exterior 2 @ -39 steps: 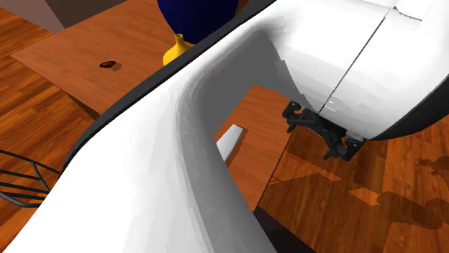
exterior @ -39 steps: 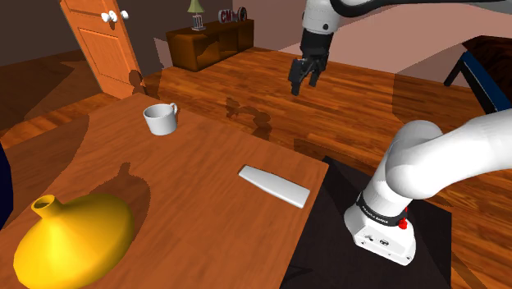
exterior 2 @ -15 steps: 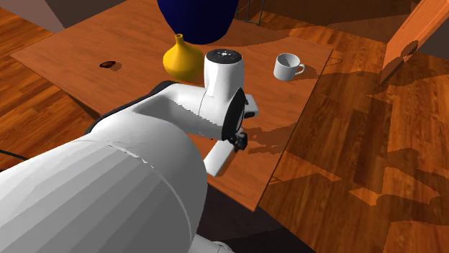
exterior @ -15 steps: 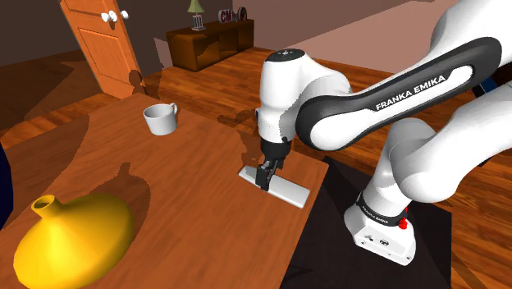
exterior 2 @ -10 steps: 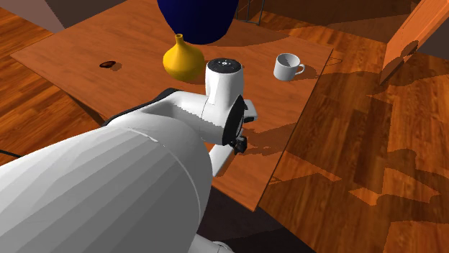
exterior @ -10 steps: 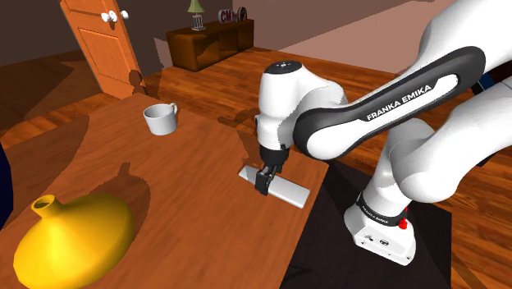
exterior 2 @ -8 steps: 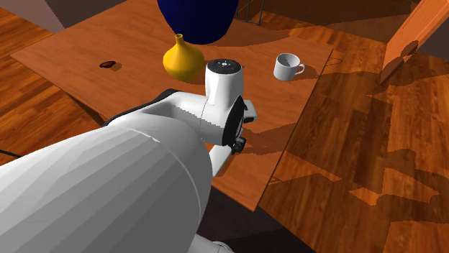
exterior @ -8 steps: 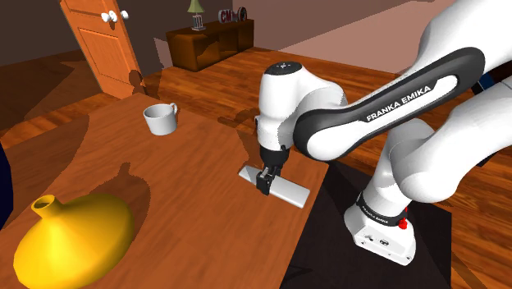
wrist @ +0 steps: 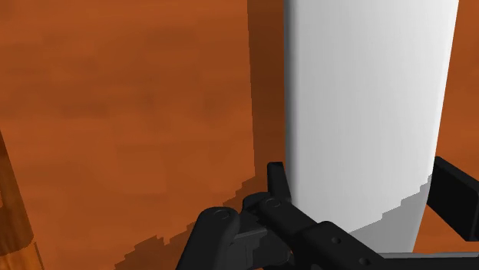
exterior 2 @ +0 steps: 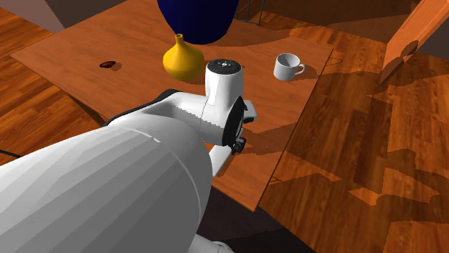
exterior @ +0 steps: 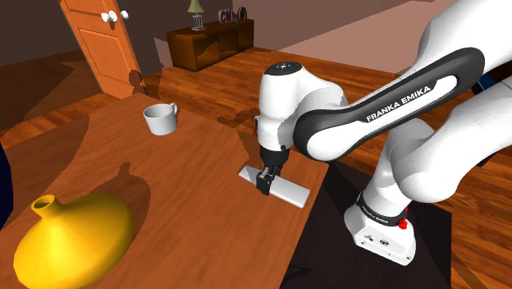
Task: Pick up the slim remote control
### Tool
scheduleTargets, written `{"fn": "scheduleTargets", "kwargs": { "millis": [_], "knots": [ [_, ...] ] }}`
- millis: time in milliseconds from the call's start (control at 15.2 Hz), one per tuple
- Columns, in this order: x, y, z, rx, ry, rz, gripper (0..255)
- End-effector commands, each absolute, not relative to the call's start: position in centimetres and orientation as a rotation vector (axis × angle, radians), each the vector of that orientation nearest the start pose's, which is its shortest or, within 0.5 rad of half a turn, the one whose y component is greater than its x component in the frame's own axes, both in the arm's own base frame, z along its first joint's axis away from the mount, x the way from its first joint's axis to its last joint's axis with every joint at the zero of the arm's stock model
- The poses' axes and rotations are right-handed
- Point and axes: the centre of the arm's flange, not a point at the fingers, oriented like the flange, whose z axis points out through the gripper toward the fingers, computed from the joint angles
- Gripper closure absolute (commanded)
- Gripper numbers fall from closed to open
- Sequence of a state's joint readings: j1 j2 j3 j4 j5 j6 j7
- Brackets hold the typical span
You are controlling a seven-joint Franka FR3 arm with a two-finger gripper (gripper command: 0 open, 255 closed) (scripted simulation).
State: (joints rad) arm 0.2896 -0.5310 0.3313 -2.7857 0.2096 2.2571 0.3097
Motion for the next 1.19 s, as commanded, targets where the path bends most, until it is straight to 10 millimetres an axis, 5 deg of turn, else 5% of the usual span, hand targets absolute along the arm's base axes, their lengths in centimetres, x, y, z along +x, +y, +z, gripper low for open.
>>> {"fn": "scheduleTargets", "kwargs": {
  "millis": [0,1122],
  "knots": [
    [28.8,19.9,35.3,-3.143,-0.209,0.011,255],
    [28.8,19.9,43.3,-3.143,-0.209,0.011,255]
  ]
}}
